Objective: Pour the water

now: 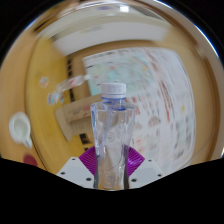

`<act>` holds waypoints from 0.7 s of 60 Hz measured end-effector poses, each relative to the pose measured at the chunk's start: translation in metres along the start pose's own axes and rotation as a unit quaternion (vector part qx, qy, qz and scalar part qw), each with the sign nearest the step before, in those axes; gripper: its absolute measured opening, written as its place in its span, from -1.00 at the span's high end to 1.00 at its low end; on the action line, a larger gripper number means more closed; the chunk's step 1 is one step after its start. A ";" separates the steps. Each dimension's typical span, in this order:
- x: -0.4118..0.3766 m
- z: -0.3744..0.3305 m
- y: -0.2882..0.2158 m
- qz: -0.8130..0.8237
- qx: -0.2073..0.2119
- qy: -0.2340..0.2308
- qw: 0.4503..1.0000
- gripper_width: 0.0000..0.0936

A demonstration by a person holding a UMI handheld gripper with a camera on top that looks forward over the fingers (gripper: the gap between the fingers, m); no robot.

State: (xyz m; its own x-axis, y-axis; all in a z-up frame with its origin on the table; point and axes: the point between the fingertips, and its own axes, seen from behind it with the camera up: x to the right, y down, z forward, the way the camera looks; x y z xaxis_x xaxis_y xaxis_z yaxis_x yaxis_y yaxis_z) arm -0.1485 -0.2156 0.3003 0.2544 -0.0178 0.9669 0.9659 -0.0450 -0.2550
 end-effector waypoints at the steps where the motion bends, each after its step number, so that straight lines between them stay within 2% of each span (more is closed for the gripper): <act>1: 0.005 -0.001 0.001 0.040 -0.001 -0.002 0.999 0.29; 8: 0.020 -0.009 0.006 0.297 0.006 -0.024 0.955 0.29; 11: -0.002 -0.013 0.002 0.381 0.003 -0.030 0.924 0.29; 16: -0.018 -0.014 0.026 0.480 -0.014 -0.075 0.874 0.29; 29: -0.147 -0.004 0.069 0.559 -0.078 -0.135 0.814 0.29; 42: -0.226 0.000 0.082 0.584 -0.098 -0.171 0.787 0.29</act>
State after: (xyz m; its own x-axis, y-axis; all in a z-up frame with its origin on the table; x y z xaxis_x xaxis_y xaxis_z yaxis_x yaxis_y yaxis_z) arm -0.1264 -0.2150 0.0611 0.9942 0.1070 0.0072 0.0447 -0.3525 -0.9347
